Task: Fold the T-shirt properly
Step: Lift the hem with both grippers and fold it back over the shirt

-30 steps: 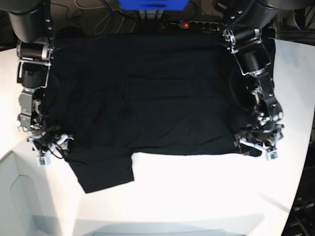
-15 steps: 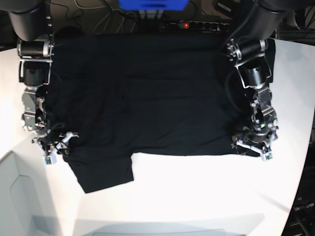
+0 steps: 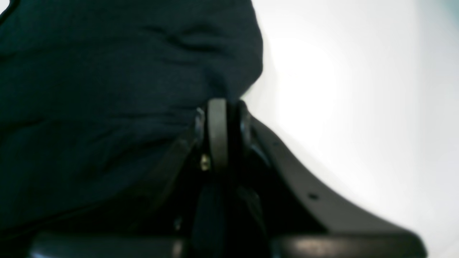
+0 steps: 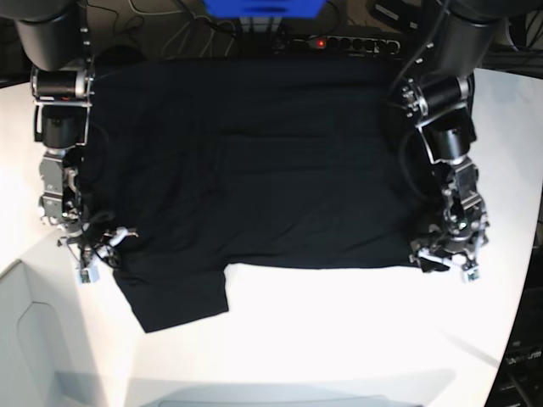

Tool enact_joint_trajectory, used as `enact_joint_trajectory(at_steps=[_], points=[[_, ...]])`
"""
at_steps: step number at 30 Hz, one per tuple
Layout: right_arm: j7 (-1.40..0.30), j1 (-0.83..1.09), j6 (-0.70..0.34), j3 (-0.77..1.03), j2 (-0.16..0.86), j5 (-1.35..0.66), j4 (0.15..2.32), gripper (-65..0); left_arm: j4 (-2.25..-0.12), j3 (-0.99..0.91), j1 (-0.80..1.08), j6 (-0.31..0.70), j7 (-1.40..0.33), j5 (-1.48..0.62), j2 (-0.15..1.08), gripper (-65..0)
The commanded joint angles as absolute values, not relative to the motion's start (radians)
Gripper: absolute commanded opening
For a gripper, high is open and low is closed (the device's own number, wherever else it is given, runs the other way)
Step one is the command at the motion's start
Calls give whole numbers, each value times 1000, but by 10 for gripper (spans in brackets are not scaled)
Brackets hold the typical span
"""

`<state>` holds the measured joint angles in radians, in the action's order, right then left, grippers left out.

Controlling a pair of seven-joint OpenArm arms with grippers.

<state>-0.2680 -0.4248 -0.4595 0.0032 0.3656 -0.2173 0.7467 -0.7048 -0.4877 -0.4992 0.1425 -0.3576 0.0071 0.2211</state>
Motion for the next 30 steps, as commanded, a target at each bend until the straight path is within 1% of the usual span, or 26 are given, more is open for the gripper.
enact_joint_trajectory(at_steps=[1,5,10,12,14,17,19,20,23,24,26,28,30], points=[[-321,-429,-463,1,377,-189,746,-650,-708,-486,-539,150,-311,1,242,-134],[-321,-412,-463,1,380,-189,746,-650,-634,-486,-544,150,-274,1,255,-134],[-320,-404,-463,5,380,-189,748,-650,-579,-486,-561,150,-274,-2,257,-138],[-320,-404,-463,7,381,-189,748,-650,-573,-486,-561,156,-274,-2,257,-160],[-320,-404,-463,7,389,-189,748,-650,-573,-486,-561,157,-274,-4,257,-252],[-320,-409,-463,8,397,-189,750,-650,-573,-486,-561,151,-274,-2,252,-446],[-320,-409,-463,8,401,-189,753,-650,-573,-486,-561,150,-274,-4,252,-596],[-320,-410,-463,8,401,-189,754,-650,-573,-486,-559,150,-274,-5,252,-650],[-318,-421,-463,10,403,-193,791,-650,-579,-492,-559,150,-277,-7,251,-636],[-318,-420,-463,10,403,-194,811,-650,-585,-492,-558,150,-280,-7,251,-648],[-320,-418,-463,10,403,-193,862,-650,-601,-495,-558,150,-282,-7,249,-650],[-321,-417,-463,12,403,-193,905,-650,-654,-496,-558,150,-311,-8,246,-650],[-323,-400,-463,31,403,-193,954,-650,-760,-510,-536,150,-389,-8,228,-650]])
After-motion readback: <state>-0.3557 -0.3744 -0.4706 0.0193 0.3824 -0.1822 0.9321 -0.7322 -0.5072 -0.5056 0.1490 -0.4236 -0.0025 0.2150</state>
